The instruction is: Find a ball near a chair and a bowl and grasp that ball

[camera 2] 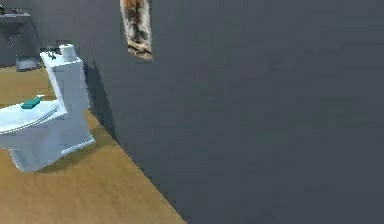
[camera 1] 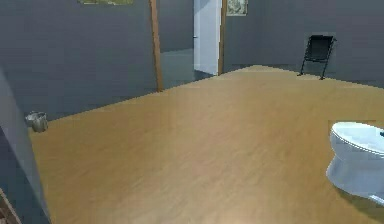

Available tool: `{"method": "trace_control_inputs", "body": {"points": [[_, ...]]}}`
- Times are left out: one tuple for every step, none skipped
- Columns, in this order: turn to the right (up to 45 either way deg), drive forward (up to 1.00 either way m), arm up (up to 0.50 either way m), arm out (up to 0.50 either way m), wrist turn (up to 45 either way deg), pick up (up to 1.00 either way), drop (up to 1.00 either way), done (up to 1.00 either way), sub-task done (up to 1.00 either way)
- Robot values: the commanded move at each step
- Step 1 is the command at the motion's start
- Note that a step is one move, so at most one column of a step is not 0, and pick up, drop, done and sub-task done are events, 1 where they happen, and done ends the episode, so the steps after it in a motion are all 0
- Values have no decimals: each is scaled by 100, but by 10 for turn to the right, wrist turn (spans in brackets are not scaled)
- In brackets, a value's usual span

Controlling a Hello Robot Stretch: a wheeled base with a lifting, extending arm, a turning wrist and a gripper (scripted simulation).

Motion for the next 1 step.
{"method": "trace_control_inputs", "body": {"points": [[0, 100, 0, 0, 0, 0, 0, 0, 0]]}}
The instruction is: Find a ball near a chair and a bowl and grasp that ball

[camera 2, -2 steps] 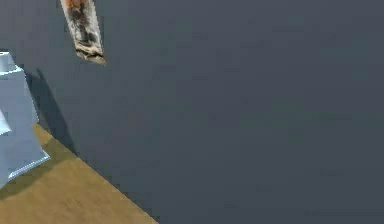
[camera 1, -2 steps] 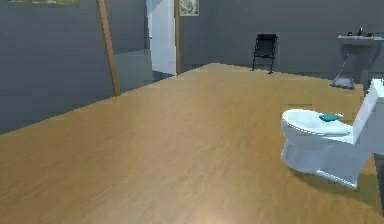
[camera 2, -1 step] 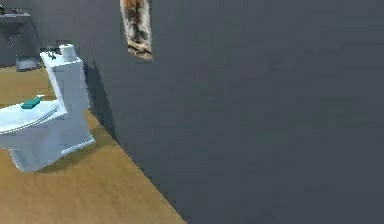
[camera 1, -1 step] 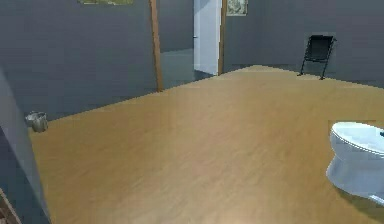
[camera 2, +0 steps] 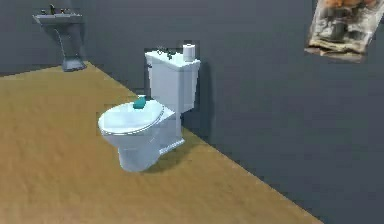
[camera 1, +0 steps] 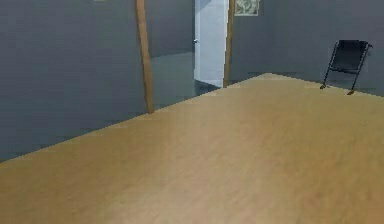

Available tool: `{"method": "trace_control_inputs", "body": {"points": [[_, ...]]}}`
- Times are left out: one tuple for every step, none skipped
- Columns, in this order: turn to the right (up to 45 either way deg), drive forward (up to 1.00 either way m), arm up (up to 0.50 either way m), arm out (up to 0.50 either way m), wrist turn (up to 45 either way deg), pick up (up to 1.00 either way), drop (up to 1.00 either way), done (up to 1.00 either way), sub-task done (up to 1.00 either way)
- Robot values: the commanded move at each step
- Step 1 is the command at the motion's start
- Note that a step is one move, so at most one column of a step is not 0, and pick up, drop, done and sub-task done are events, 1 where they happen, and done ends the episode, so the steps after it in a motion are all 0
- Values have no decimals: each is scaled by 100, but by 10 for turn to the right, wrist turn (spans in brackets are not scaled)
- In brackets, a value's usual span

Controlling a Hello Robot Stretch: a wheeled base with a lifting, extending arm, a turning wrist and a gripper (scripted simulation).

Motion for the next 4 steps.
{"method": "trace_control_inputs", "body": {"points": [[0, 100, 0, 0, 0, 0, 0, 0, 0], [-30, 0, 0, 0, 0, 0, 0, 0, 0], [0, 100, 0, 0, 0, 0, 0, 0, 0], [0, 100, 0, 0, 0, 0, 0, 0, 0]]}}
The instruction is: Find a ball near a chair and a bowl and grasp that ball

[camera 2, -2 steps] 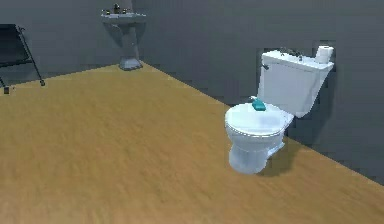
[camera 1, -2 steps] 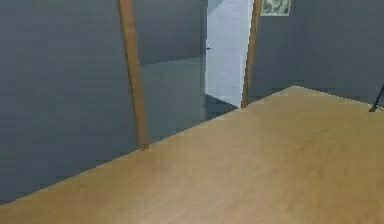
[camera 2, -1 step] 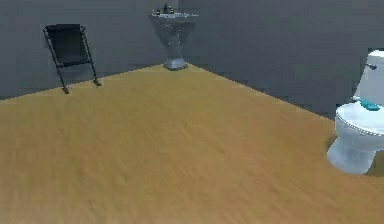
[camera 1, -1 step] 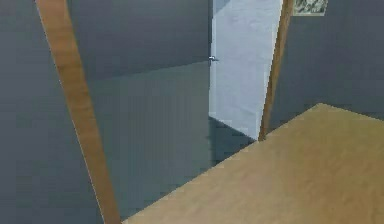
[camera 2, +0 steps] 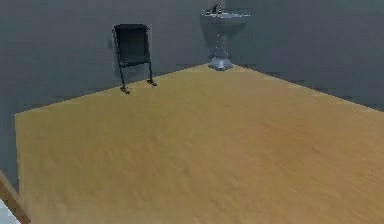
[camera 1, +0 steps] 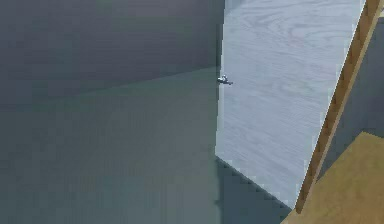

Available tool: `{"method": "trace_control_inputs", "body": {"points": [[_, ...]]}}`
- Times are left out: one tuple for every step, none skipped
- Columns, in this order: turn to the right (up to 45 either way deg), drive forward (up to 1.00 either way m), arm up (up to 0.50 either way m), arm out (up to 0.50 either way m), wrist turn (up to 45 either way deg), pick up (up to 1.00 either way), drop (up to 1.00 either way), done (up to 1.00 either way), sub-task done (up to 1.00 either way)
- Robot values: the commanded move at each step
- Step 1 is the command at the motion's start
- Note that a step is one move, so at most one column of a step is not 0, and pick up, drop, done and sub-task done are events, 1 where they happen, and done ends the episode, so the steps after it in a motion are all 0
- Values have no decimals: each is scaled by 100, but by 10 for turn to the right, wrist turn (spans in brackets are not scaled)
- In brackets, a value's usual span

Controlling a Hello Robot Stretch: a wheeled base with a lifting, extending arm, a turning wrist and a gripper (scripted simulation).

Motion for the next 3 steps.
{"method": "trace_control_inputs", "body": {"points": [[0, 5, 0, 0, 0, 0, 0, 0, 0], [-120, 0, 0, 0, 0, 0, 0, 0, 0], [0, 100, 0, 0, 0, 0, 0, 0, 0]]}}
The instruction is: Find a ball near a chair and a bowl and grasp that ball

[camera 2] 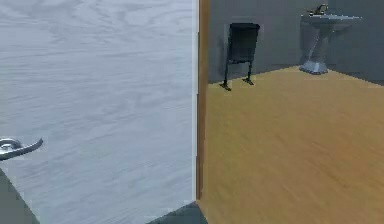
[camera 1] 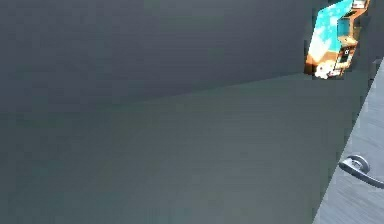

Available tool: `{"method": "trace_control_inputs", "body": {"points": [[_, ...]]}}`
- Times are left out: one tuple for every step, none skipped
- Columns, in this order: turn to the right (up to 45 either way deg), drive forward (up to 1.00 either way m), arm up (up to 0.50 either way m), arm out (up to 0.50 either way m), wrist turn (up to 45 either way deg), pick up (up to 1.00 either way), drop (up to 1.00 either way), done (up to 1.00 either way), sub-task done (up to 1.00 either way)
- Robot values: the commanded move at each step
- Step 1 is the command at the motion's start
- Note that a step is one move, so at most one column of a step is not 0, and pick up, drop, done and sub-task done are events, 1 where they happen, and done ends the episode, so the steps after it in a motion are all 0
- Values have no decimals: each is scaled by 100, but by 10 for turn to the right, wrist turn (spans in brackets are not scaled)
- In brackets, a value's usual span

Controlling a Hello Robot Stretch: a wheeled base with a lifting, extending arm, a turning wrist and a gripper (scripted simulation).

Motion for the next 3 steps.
{"method": "trace_control_inputs", "body": {"points": [[0, 55, 0, 0, 0, 0, 0, 0, 0], [180, 0, 0, 0, 0, 0, 0, 0, 0], [0, 55, 0, 0, 0, 0, 0, 0, 0]]}}
